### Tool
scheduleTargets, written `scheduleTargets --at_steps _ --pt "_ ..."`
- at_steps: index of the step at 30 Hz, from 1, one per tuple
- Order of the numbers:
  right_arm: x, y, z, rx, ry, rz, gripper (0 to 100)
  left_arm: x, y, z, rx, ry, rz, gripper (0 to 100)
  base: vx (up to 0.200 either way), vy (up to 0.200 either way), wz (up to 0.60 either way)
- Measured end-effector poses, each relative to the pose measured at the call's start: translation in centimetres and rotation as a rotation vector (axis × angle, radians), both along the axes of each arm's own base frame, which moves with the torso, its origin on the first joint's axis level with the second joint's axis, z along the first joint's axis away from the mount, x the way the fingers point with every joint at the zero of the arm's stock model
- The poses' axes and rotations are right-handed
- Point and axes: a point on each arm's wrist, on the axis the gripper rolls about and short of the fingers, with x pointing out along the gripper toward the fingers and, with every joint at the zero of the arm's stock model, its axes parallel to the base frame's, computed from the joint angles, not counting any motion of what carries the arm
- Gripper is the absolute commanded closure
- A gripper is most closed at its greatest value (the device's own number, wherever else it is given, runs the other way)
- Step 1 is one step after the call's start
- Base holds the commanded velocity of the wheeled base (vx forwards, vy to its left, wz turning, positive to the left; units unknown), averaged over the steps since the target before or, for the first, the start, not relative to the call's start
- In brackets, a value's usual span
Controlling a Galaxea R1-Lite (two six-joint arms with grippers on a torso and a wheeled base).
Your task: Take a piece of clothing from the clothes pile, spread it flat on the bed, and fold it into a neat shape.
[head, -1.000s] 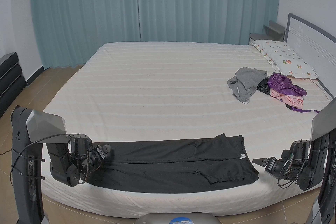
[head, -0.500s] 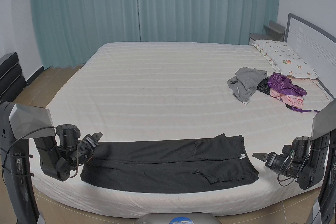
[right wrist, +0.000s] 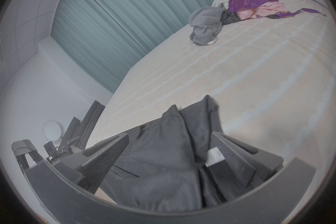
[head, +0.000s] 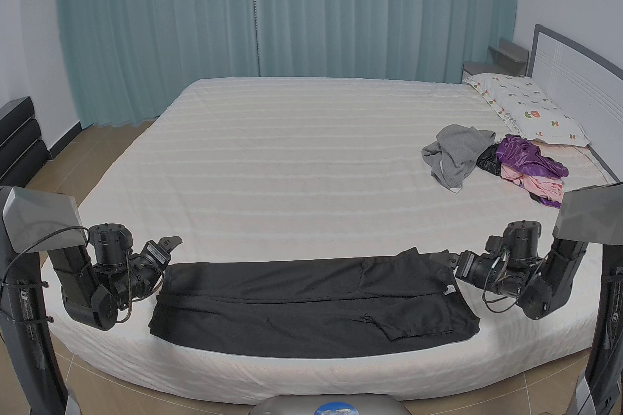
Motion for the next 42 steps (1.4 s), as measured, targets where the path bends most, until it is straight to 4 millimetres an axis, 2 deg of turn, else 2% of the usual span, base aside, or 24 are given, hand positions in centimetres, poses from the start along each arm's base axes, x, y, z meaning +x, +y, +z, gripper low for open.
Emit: scheduleTargets --at_steps 6,9,16,22,23,33,42 --pt "3.7 1.8 -0.3 -0.047 0.058 0.07 0 0.0 0.1 -0.7 -0.012 0.022 -0.002 0 0.0 0.0 0.0" --pt "4.8 2.4 -0.5 -0.055 0.06 0.118 0 -0.1 0.1 -1.1 -0.016 0.034 -0.002 0 0.0 0.0 0.0" --pt "5.5 2.9 -1.7 -0.104 0.066 0.209 0 -0.1 0.1 -1.6 -0.019 0.05 -0.003 0 0.0 0.0 0.0" --pt "6.0 2.6 -2.8 -0.132 0.075 0.221 0 -0.2 0.1 -1.7 -0.019 0.055 -0.005 0 0.0 0.0 0.0" --pt "6.0 2.6 -2.9 -0.134 0.077 0.221 100 -0.2 0.1 -1.7 -0.019 0.055 -0.005 0 0.0 0.0 0.0" --pt "5.2 1.5 -3.8 -0.176 0.113 0.231 100 -0.2 0.0 -1.8 -0.017 0.057 -0.008 0 0.0 0.0 0.0" --pt "4.0 0.3 -3.2 -0.177 0.124 0.216 100 -0.2 0.0 -1.8 -0.014 0.059 -0.009 0 0.0 0.0 0.0"
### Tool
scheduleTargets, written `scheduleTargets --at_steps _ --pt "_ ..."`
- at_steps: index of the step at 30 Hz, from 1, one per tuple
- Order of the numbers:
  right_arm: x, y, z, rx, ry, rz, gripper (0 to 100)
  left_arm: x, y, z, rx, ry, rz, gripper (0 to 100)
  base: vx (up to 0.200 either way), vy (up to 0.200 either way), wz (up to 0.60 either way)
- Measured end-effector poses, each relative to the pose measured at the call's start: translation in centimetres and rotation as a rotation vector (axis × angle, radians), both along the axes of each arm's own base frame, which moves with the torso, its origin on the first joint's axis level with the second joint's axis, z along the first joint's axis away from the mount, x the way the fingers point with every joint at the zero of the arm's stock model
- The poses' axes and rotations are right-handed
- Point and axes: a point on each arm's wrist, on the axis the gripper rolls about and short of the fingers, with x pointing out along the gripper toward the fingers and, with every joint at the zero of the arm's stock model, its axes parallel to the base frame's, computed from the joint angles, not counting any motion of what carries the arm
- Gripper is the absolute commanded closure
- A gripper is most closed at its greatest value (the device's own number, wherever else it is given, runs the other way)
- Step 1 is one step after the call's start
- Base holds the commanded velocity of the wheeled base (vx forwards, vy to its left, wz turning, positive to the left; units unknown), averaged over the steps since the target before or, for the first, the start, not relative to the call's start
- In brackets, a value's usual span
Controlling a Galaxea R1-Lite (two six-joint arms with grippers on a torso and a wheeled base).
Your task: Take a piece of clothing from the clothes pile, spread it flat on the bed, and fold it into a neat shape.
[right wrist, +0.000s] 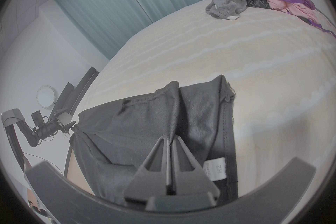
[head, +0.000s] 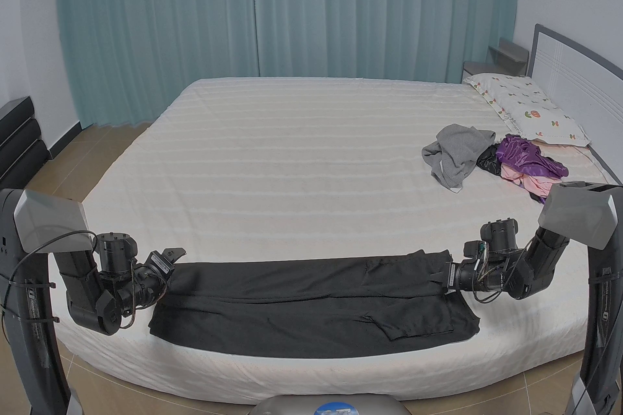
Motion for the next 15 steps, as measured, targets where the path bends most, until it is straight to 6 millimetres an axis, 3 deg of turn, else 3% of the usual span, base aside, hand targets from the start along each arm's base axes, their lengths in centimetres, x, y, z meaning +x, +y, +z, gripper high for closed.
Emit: scheduleTargets --at_steps 10,11,15 --pt "-0.9 -0.6 0.3 -0.002 0.016 -0.011 100 0.0 0.0 0.0 0.0 0.001 0.0 0 0.0 0.0 0.0" --pt "-1.0 -0.6 0.3 -0.003 0.019 -0.01 0 0.0 0.0 0.0 0.0 0.001 0.0 0 0.0 0.0 0.0" --pt "-1.4 -0.6 0.1 -0.018 0.029 0.001 0 0.0 0.0 0.0 0.001 0.001 0.001 0 0.0 0.0 0.0"
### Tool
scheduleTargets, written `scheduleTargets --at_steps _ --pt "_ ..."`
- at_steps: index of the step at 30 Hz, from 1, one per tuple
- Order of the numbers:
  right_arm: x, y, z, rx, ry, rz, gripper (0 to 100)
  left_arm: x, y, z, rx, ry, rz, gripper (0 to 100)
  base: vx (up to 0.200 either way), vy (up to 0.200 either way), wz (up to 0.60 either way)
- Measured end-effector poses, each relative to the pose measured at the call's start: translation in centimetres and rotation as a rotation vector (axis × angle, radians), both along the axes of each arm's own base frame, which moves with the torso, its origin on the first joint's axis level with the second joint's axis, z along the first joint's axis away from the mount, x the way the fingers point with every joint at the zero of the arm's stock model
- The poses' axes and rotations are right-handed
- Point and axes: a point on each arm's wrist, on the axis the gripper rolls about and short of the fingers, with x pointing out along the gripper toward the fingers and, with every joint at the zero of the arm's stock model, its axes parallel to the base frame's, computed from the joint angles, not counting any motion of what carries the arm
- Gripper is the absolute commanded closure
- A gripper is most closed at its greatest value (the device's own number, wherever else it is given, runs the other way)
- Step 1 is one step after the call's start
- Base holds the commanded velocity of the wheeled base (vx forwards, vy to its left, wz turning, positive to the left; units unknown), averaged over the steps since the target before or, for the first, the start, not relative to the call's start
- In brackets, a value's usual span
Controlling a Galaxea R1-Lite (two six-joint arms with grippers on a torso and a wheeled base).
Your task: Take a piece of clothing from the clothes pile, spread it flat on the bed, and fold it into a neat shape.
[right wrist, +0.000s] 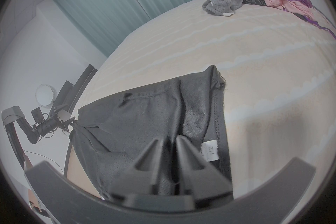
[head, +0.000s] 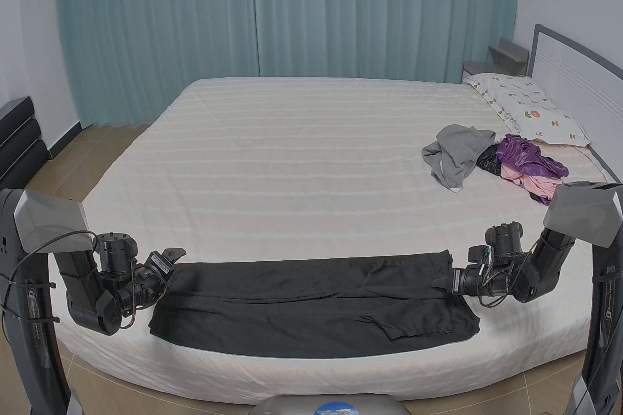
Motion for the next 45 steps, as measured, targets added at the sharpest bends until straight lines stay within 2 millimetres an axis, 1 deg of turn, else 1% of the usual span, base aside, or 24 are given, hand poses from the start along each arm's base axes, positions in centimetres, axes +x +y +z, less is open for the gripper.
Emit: scheduleTargets --at_steps 5,10,12,13,17,21,25,28,32,37,38,45 --pt "0.5 0.1 0.6 0.005 -0.028 -0.002 0 0.0 0.0 0.0 0.0 0.0 0.0 0 0.0 0.0 0.0" --pt "2.0 0.7 2.2 0.036 -0.086 -0.022 0 0.0 0.0 0.0 0.0 -0.001 0.0 0 0.0 0.0 0.0" --pt "2.7 1.8 3.0 0.068 -0.104 -0.036 0 0.1 0.0 0.0 0.0 -0.001 0.0 0 0.0 0.0 0.0" --pt "3.0 2.7 3.5 0.083 -0.113 -0.038 0 0.1 0.0 0.0 0.0 -0.002 0.0 0 0.0 0.0 0.0" --pt "4.0 5.6 4.3 0.077 -0.142 -0.031 0 0.1 0.0 0.0 0.0 -0.003 -0.001 0 0.0 0.0 0.0" --pt "4.9 8.2 4.4 0.042 -0.136 -0.024 0 0.1 0.0 0.0 0.0 -0.003 -0.001 0 0.0 0.0 0.0" --pt "5.4 10.3 3.9 0.004 -0.095 -0.005 0 0.0 0.0 0.0 0.0 -0.001 -0.001 0 0.0 0.0 0.0" --pt "5.7 11.7 3.4 -0.028 -0.103 0.017 0 0.0 0.0 0.0 0.001 0.0 -0.001 0 0.0 0.0 0.0" --pt "5.9 12.6 2.7 -0.076 -0.126 0.044 0 0.0 -0.1 0.0 0.001 0.0 -0.002 0 0.0 0.0 0.0" --pt "6.2 12.9 2.1 -0.111 -0.142 0.069 0 0.0 -0.1 -0.1 0.003 0.0 -0.003 0 0.0 0.0 0.0" --pt "6.3 13.0 1.9 -0.121 -0.145 0.07 100 0.0 -0.1 -0.1 0.003 0.001 -0.003 0 0.0 0.0 0.0" --pt "6.4 13.5 0.9 -0.169 -0.157 0.082 100 0.0 0.0 -0.1 0.004 0.001 -0.001 0 0.0 0.0 0.0"
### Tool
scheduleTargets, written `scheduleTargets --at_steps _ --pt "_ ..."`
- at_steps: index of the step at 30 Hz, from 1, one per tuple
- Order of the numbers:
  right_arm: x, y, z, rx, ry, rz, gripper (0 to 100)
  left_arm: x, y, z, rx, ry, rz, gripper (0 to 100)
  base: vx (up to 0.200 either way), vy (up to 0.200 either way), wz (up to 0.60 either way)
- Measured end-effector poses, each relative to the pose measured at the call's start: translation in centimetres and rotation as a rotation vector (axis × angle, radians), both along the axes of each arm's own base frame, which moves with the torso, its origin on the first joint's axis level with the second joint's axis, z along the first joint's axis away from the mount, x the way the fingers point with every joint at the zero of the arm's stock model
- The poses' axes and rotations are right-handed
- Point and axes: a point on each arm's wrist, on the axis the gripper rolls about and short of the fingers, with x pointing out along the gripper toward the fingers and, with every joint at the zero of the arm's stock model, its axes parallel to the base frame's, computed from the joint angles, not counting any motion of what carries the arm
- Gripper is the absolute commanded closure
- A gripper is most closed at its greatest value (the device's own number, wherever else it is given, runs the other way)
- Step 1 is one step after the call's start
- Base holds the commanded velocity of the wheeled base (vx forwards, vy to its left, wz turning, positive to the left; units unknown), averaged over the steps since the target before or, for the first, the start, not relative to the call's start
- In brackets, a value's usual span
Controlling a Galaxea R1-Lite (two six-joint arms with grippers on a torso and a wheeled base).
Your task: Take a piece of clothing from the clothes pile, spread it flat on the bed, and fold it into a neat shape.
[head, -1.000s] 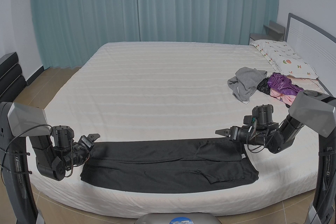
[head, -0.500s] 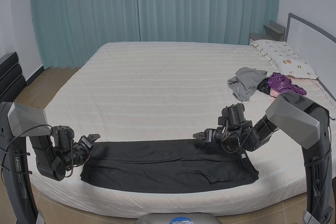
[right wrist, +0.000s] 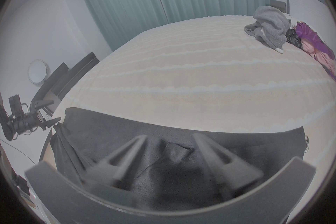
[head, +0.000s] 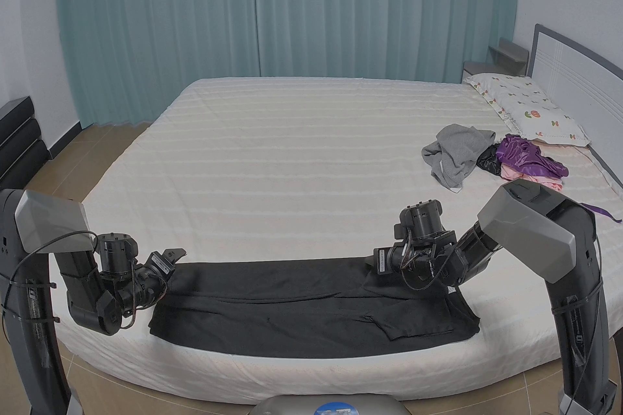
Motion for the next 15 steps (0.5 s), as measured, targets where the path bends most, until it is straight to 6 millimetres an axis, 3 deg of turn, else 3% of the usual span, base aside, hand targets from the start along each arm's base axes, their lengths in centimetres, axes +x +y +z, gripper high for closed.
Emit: scheduleTargets --at_steps 15 --pt "0.55 0.89 -0.04 -0.024 -0.059 -0.001 100 -0.01 -0.08 -0.16 0.004 0.004 0.001 0 0.0 0.0 0.0"
